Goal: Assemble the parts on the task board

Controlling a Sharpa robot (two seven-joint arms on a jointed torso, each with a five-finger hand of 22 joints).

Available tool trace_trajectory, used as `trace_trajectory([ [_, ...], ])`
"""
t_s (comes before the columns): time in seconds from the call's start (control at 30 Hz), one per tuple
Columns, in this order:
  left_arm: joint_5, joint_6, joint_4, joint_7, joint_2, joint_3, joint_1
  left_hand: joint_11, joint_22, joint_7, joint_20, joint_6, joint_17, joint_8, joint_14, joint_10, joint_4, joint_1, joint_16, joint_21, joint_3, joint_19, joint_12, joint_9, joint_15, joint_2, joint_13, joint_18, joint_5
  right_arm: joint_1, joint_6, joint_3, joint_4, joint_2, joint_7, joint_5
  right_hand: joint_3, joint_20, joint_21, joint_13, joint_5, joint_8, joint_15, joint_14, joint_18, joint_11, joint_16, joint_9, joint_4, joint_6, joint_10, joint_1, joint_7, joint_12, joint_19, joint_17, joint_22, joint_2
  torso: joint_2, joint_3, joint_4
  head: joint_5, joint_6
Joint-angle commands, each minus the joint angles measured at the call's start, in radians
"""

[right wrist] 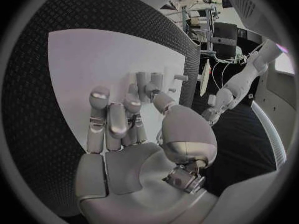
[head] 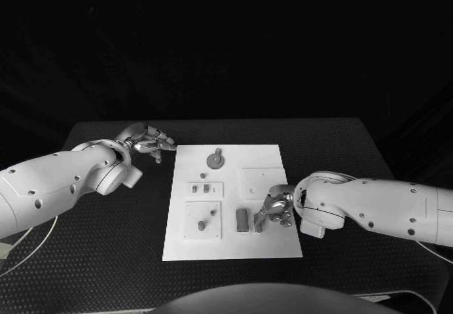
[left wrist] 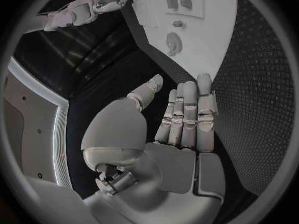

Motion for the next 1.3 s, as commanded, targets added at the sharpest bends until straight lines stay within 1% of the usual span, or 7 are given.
trace_trajectory([
  [0.03,-0.003,0.011,0.003,0.005,0.001,0.001,0.001,0.000,0.002,0.009,-0.002,-0.001,0.001,0.003,0.007,-0.008,0.004,-0.002,-0.004,-0.004,0.001,0.007,0.001,-0.001,-0.003,-0.004,0.001,0.071,-0.004,-0.002,0.009,0.000,-0.004,0.002,0.014,-0.024,-0.004,-0.005,0.000,-0.001,0.005,-0.004,-0.003,-0.003,0.022,0.000,-0.006,-0.002,0.004,0.003,-0.007,-0.012,0.002,-0.005,-0.001,-0.001,0.018,-0.002,0.000,-0.0004,0.0001,0.001,0.000],
  [0.5,-0.003,0.012,0.003,0.003,-0.002,0.001,0.001,0.000,0.002,0.009,-0.001,-0.001,0.002,0.004,0.007,-0.008,0.004,-0.002,-0.004,-0.005,0.000,0.007,0.001,-0.002,-0.003,-0.004,0.002,0.070,-0.004,-0.006,0.000,0.000,-0.022,0.007,0.013,-0.046,-0.004,-0.005,-0.001,-0.001,0.005,-0.005,-0.003,-0.003,0.022,0.000,-0.008,-0.002,0.007,0.003,-0.007,-0.018,0.002,-0.006,0.000,-0.002,0.017,-0.003,0.000,0.0000,0.0001,0.002,-0.002],
  [0.67,-0.003,0.013,0.003,0.003,-0.001,0.001,0.001,0.000,0.003,0.009,-0.001,-0.001,0.002,0.004,0.007,-0.008,0.004,-0.003,-0.004,-0.005,0.000,0.007,0.001,-0.002,-0.003,-0.004,0.002,0.070,-0.004,-0.006,0.009,0.000,-0.025,0.010,0.014,-0.046,-0.003,-0.005,-0.002,-0.002,0.005,-0.006,-0.003,-0.004,0.022,0.000,-0.009,-0.003,0.008,0.003,-0.007,-0.022,0.002,-0.006,0.000,-0.005,0.017,-0.003,0.000,-0.0003,-0.0009,0.001,-0.002],
  [0.8,-0.003,0.014,0.004,0.003,0.000,0.001,0.001,0.000,0.003,0.009,-0.001,-0.002,0.002,0.004,0.007,-0.008,0.004,-0.003,-0.004,-0.005,0.000,0.007,0.001,-0.002,-0.003,-0.003,0.002,0.070,-0.004,-0.007,0.021,0.000,-0.028,0.013,0.015,-0.041,-0.004,-0.004,-0.004,-0.002,0.005,-0.007,-0.002,-0.005,0.022,0.001,-0.011,-0.004,0.014,0.004,-0.008,-0.035,0.003,-0.006,0.000,-0.008,0.016,-0.011,0.000,0.0001,-0.0005,0.002,-0.002],
  [0.87,-0.003,0.013,0.003,0.003,-0.001,0.001,0.001,0.000,0.003,0.009,-0.001,-0.002,0.002,0.004,0.007,-0.008,0.004,-0.003,-0.004,-0.005,0.000,0.007,0.001,-0.002,-0.003,-0.003,0.002,0.070,-0.004,-0.008,0.023,0.000,-0.029,0.014,0.016,-0.038,-0.002,-0.004,-0.005,-0.003,0.005,-0.009,-0.002,-0.005,0.022,0.001,-0.012,-0.005,0.022,0.003,-0.009,-0.045,0.003,-0.007,0.000,-0.009,0.016,-0.018,0.000,0.0003,-0.0006,0.002,-0.002],
  [1.13,-0.003,0.014,0.003,0.003,-0.001,0.001,0.001,0.000,0.003,0.009,-0.001,-0.002,0.002,0.004,0.007,-0.008,0.005,-0.003,-0.004,-0.005,0.000,0.007,0.001,-0.002,-0.003,-0.003,0.002,0.070,-0.004,-0.010,0.016,0.000,-0.031,0.018,0.025,-0.035,0.011,-0.007,-0.013,-0.005,0.005,-0.015,-0.003,-0.008,0.022,0.001,-0.018,-0.008,0.091,0.003,-0.012,-0.100,0.003,-0.008,0.002,-0.018,0.015,-0.080,0.000,-0.0001,-0.0005,0.001,-0.003],
  [1.3,-0.004,0.014,0.003,0.002,-0.001,0.001,0.001,0.000,0.003,0.009,-0.001,-0.002,0.002,0.004,0.007,-0.008,0.005,-0.003,-0.004,-0.005,0.000,0.007,0.001,-0.002,-0.003,-0.003,0.002,0.071,-0.004,-0.010,0.016,0.000,-0.032,0.015,0.025,-0.035,0.018,-0.010,-0.014,-0.006,0.004,-0.016,-0.003,-0.008,0.022,0.000,-0.018,-0.007,0.120,0.003,-0.013,-0.121,0.003,-0.008,0.003,-0.018,0.016,-0.100,0.000,-0.0001,-0.0003,0.001,-0.002],
])
